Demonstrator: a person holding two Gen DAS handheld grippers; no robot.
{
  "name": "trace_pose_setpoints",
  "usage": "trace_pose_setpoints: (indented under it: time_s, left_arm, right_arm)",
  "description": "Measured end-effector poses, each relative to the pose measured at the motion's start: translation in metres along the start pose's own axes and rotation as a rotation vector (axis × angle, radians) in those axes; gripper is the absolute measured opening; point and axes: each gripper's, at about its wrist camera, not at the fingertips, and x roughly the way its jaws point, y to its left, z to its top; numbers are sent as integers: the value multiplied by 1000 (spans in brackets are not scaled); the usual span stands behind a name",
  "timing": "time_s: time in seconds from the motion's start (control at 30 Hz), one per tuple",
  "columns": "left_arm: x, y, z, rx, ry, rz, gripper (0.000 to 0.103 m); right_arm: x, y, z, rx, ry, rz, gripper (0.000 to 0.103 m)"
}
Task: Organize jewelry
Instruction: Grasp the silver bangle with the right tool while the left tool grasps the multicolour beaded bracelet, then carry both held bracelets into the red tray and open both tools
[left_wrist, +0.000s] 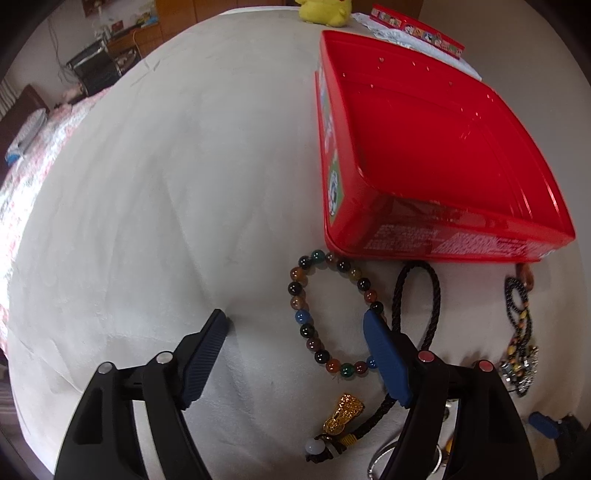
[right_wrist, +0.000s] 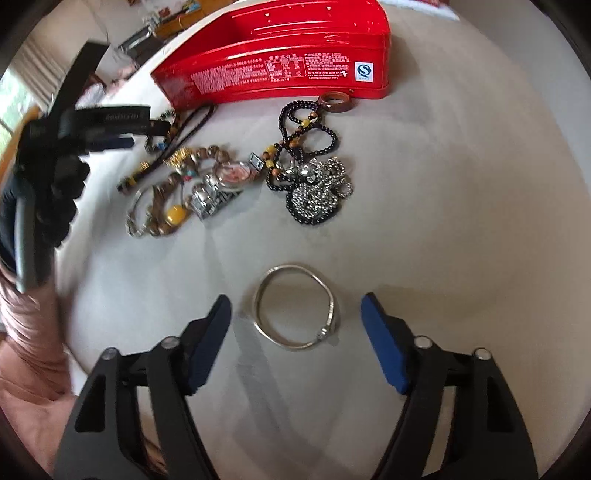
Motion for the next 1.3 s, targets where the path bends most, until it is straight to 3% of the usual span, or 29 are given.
trace_pose_setpoints:
  time_s: [0.03, 0.1, 0.23, 0.3, 0.37, 0.6, 0.83, 1.13, 1.3]
  left_arm:
    - [1, -1, 0, 9, -3, 6, 75]
    - [1, -5, -1, 26, -11, 20, 64]
    - [2, -22, 6, 40, -5, 12, 41]
    - [-1, -20, 5, 36, 1, 1, 17]
    - [-2, -17, 5, 32, 9, -17, 9]
    - [-8, -6, 6, -4, 2, -84, 7]
    - [-51, 16, -8, -16, -95, -133, 7]
    - [-88, -6, -1, 27, -213, -170, 7]
    - [-113, -14, 10, 46, -273, -170, 7]
  right_arm:
    - [0, 1, -1, -6, -3, -18, 56]
    - [-2, -1, -2, -11, -12, -33, 46]
    - [-4, -9, -4, 13, -18, 0, 45]
    - [-6, -12, -3, 28, -17, 23, 45]
    - [-8, -17, -2, 48, -18, 64, 45]
    - [-20, -27, 4, 70, -35, 83, 45]
    - [-31, -23, 23, 74, -81, 90, 45]
    - [-45, -12, 61, 72, -156, 89, 45]
    - [-55, -6, 102, 74, -225, 96, 45]
